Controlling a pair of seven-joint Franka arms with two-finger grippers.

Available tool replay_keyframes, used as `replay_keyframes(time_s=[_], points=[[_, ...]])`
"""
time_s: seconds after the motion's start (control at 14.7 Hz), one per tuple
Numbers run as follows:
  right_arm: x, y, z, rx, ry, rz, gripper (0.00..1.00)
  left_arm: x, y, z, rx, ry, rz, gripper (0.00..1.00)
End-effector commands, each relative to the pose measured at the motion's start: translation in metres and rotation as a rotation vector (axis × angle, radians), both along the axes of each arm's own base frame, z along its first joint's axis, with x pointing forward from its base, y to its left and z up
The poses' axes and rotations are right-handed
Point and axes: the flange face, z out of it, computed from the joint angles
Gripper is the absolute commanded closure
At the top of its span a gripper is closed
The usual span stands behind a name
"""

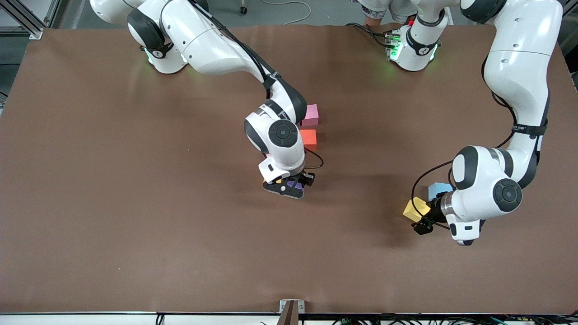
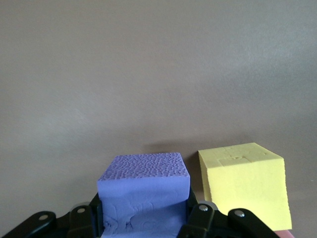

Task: Arrange 11 blocks into digit 3
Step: 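Reach the left gripper to the second yellow cube and grasp it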

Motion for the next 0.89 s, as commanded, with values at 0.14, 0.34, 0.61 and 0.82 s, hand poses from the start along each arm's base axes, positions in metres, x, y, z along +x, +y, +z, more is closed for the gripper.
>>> replay_keyframes(time_s=[0.14,0.34,0.61,0.82], points=[[-0.014,0.001,-0.009,-0.02,0.024,0.058,1.0,0.003,0.002,-0.01,-0.029,0.019,0.005,0.0],[-0.019,0.0,-0.016,-0.034,0.039,0.103,1.0,0.003,0.004,-0.012,-0.026,0.024,0.01,0.0],[-0.02,0.0,-0.011,-0.036,0.041,0.115,1.0,0.001,0.008,-0.014,-0.022,0.034,0.011,0.0],[-0.026,0.007,-0.01,-0.013,0.06,0.025,1.0,-0.001,0.009,-0.016,-0.016,0.039,0.01,0.0]])
